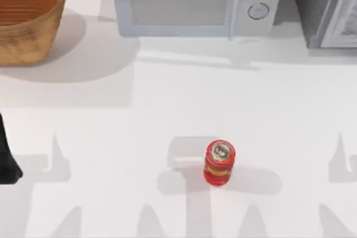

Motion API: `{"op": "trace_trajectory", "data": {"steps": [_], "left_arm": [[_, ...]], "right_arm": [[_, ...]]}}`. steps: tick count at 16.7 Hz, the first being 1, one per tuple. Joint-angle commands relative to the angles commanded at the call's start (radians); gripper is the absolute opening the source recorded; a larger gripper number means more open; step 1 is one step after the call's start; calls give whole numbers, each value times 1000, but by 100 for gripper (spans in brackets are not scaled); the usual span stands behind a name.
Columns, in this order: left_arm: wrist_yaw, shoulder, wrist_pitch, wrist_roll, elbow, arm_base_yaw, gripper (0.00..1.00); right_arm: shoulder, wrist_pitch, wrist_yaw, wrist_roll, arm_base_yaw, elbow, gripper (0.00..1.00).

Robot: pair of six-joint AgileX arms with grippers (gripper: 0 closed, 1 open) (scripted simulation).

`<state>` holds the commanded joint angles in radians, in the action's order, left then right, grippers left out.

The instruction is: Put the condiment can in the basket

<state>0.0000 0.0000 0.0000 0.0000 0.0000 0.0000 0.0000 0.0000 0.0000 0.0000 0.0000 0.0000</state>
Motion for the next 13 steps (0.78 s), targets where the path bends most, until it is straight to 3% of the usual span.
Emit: {"op": "trace_trajectory", "data": {"steps": [6,13], "left_arm": [[43,98,68,9,21,-19,100],[258,588,406,51,128,-116,100]], "right_arm": [[0,0,0,0,0,0,100],[0,0,0,0,0,0,100]]}}
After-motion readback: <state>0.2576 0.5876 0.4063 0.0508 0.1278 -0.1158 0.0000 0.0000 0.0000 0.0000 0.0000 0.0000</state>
